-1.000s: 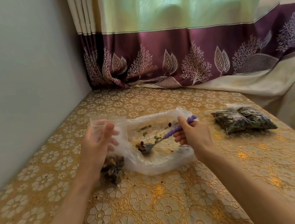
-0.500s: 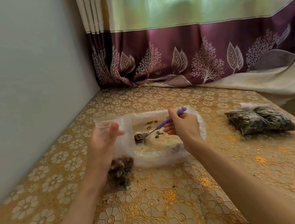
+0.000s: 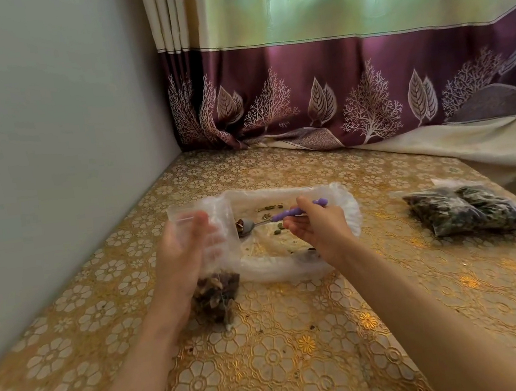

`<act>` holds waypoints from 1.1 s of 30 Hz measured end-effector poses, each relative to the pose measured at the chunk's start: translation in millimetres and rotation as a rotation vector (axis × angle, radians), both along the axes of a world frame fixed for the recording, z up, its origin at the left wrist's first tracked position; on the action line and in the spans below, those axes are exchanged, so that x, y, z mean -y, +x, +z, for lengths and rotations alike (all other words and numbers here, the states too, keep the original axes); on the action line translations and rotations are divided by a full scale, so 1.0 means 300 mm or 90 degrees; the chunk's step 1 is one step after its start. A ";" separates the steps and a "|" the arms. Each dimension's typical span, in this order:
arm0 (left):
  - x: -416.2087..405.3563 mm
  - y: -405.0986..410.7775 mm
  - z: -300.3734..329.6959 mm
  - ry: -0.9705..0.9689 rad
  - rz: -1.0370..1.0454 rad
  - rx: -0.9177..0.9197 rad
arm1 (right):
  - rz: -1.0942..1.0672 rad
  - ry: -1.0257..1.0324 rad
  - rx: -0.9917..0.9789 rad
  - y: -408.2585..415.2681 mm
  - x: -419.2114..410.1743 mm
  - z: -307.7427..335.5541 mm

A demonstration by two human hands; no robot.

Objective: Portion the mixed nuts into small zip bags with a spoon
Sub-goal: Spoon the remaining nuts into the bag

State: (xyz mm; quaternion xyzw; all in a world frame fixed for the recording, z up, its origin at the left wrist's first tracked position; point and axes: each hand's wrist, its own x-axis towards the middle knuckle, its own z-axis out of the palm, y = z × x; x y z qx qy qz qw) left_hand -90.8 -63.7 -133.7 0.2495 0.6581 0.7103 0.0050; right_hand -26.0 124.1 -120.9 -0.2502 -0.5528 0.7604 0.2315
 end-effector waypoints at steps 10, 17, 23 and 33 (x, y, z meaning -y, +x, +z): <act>0.042 -0.026 0.024 -0.009 0.064 -0.044 | 0.020 -0.074 -0.091 0.040 -0.007 0.093; 0.039 -0.019 0.018 -0.018 0.072 -0.026 | 0.099 0.072 -0.194 0.074 0.042 0.231; 0.038 -0.019 0.016 -0.009 0.071 -0.005 | 0.204 0.223 -0.208 0.083 0.110 0.252; 0.040 -0.023 0.011 -0.028 0.088 -0.033 | -0.007 0.185 -0.161 0.012 0.025 0.134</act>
